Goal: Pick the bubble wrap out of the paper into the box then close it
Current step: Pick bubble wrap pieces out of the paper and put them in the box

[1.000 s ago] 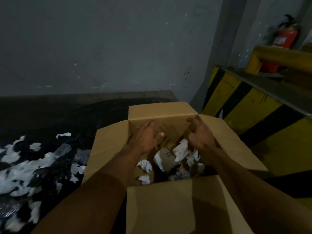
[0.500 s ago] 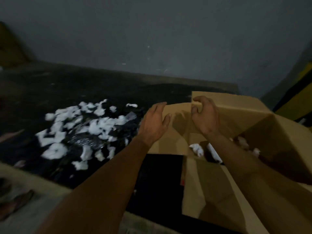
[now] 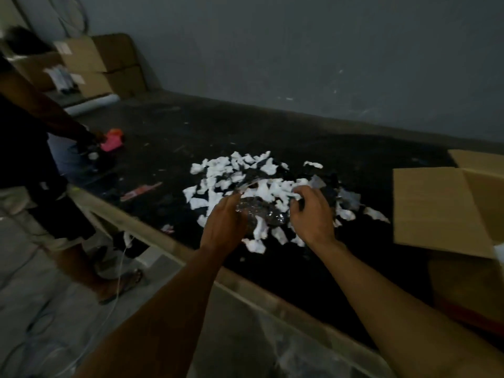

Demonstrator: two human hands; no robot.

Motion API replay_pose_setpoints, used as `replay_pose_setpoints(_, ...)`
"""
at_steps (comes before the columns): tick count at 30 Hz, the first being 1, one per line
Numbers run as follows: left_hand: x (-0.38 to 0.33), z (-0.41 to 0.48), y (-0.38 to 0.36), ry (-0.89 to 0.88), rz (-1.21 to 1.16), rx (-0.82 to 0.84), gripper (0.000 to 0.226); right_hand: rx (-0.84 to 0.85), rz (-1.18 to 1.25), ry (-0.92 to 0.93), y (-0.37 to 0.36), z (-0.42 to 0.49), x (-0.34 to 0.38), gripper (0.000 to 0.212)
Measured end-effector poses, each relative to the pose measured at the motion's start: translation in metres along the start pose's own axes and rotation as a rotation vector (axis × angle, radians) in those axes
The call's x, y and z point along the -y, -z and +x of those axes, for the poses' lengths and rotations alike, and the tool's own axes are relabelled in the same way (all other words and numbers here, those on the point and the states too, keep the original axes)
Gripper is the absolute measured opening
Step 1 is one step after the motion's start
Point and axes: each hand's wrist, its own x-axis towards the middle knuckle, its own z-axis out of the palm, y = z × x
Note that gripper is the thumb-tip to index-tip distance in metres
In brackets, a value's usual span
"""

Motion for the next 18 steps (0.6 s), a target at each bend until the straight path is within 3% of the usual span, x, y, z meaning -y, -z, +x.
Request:
replay_pose_setpoints(9, 0.104, -0.024, -0.012, -0.042, 0.028, 0.158, 0.051, 0.166, -0.115, -0.053, -0.097, -0.070, 0.010, 0.053)
replay_pose_setpoints(18, 0.151, 0.008, -0.051, -0.062, 0.157, 0.204, 0.063, 0.371, -0.393, 0.072, -0.145, -0.045, -0.040, 0.071)
